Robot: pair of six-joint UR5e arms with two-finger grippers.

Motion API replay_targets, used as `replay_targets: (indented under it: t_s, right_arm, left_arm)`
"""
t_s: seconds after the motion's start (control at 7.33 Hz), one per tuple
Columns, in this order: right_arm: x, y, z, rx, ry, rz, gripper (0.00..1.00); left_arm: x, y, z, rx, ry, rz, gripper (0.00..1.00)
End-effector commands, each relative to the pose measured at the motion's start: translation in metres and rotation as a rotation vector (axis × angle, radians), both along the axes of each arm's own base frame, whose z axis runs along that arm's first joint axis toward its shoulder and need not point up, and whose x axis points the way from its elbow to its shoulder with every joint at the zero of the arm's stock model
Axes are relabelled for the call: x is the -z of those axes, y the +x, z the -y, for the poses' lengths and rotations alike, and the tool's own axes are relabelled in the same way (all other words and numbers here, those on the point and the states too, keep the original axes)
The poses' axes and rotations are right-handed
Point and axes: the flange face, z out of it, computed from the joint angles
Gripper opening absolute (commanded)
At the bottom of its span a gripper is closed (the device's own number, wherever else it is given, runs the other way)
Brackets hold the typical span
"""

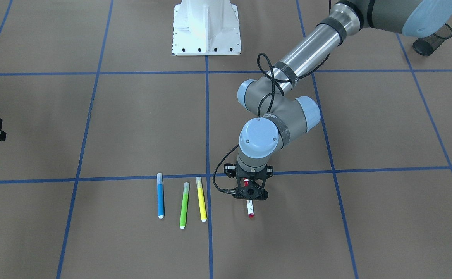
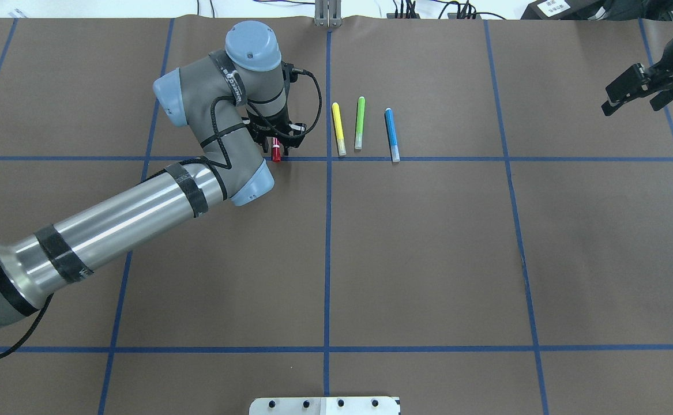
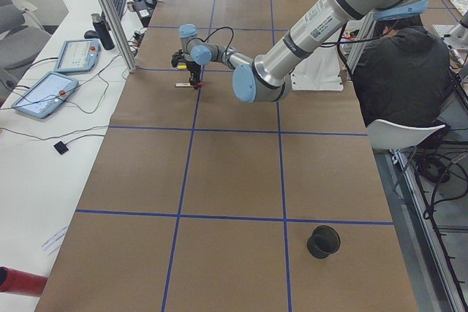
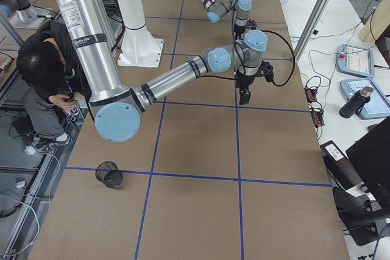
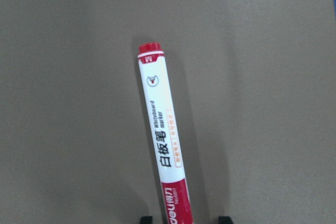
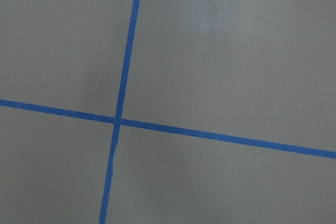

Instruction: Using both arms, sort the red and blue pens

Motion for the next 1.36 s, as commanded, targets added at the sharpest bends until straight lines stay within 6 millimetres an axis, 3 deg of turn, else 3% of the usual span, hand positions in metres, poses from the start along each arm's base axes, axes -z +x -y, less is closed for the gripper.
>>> replay_targets:
  t_s: [0.0,0.14,0.27,0.68,0.95,1.23]
  right_arm:
    - [0.005,-0.006,0.009,0.004,0.003,-0.001,1.00]
    - [0.007,-0.010,0.016,0.005,0.001,-0.001,1.00]
    - [0.010,-0.011,0.020,0.004,0.002,-0.001,1.00]
    - [0.028,-0.022,0.041,-0.022,-0.016,0.005,1.00]
    - [0.058,-0.059,0.054,-0.050,-0.048,0.002,1.00]
    - [0.071,-0.107,0.075,-0.080,-0.059,0.034,0.99]
  left_arm:
    - [-0.001,0.001,-0.002,-0.001,-0.002,0.001,0.37]
    - [-0.001,0.001,-0.002,0.000,-0.004,0.002,0.07]
    - [0.000,0.000,-0.001,0.014,-0.017,-0.001,0.00]
    - [0.032,-0.026,0.009,0.065,-0.013,-0.054,0.00]
    - [0.044,-0.061,0.025,0.048,-0.089,-0.103,0.00]
    - [0.051,-0.103,0.036,0.079,-0.154,-0.078,0.00]
